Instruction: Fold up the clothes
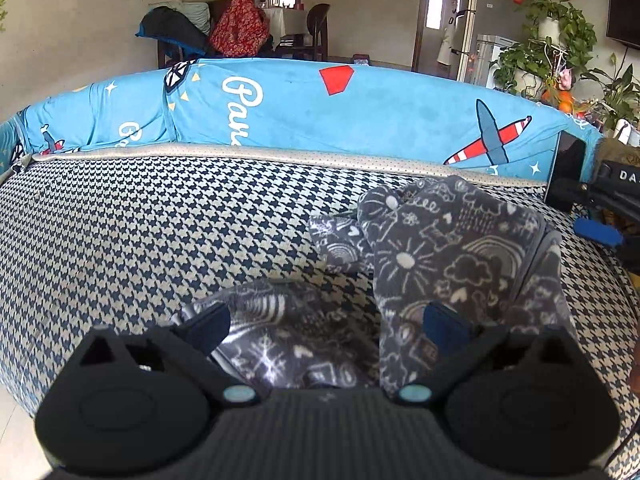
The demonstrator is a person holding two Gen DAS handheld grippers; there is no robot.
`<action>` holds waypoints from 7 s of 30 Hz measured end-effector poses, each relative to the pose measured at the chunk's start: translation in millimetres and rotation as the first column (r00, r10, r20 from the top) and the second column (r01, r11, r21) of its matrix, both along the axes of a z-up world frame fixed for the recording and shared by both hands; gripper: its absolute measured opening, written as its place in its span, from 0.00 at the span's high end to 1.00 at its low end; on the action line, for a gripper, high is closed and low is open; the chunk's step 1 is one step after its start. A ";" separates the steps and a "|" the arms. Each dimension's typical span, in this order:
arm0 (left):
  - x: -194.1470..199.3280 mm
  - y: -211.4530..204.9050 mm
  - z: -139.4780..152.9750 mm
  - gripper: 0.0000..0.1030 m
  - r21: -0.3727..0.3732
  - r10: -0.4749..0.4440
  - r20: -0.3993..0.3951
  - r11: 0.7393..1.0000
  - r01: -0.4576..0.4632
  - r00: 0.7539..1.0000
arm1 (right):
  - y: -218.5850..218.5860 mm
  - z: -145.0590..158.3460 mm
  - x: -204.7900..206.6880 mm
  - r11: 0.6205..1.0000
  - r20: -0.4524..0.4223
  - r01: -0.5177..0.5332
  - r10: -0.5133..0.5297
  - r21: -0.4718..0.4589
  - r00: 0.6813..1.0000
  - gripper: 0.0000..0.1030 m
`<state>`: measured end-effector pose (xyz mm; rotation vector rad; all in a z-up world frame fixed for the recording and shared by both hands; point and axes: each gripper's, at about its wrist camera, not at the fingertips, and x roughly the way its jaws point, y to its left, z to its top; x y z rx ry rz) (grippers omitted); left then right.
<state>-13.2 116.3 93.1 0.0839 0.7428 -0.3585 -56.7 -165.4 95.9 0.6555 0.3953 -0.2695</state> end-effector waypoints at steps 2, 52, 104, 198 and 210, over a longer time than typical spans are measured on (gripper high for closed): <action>18.2 -1.6 2.5 0.00 -0.026 -0.018 -0.003 1.000 0.018 1.000 | -4.9 -0.2 -3.9 1.000 -0.005 0.008 -0.008 -0.002 1.000 0.50; 175.8 -80.2 -63.4 0.67 -0.282 -0.025 -0.261 0.958 -0.051 0.965 | -8.5 -43.5 3.8 0.996 -0.293 -0.065 0.046 -0.056 0.955 0.31; 188.6 -57.2 -92.5 0.76 -0.462 -0.077 -0.490 0.868 -0.183 0.869 | -5.6 -85.6 24.4 0.945 -0.251 -0.017 0.104 0.327 0.962 0.30; 162.8 156.8 -79.6 0.07 0.028 0.302 -0.286 0.951 -0.308 0.909 | 125.6 -24.3 59.2 0.869 -0.065 -0.479 0.475 -0.123 0.878 0.25; 159.2 148.3 -74.8 0.24 -0.029 0.309 -0.304 0.943 -0.333 0.901 | 141.9 -47.1 84.2 0.875 -0.079 -0.481 0.476 -0.054 0.876 0.84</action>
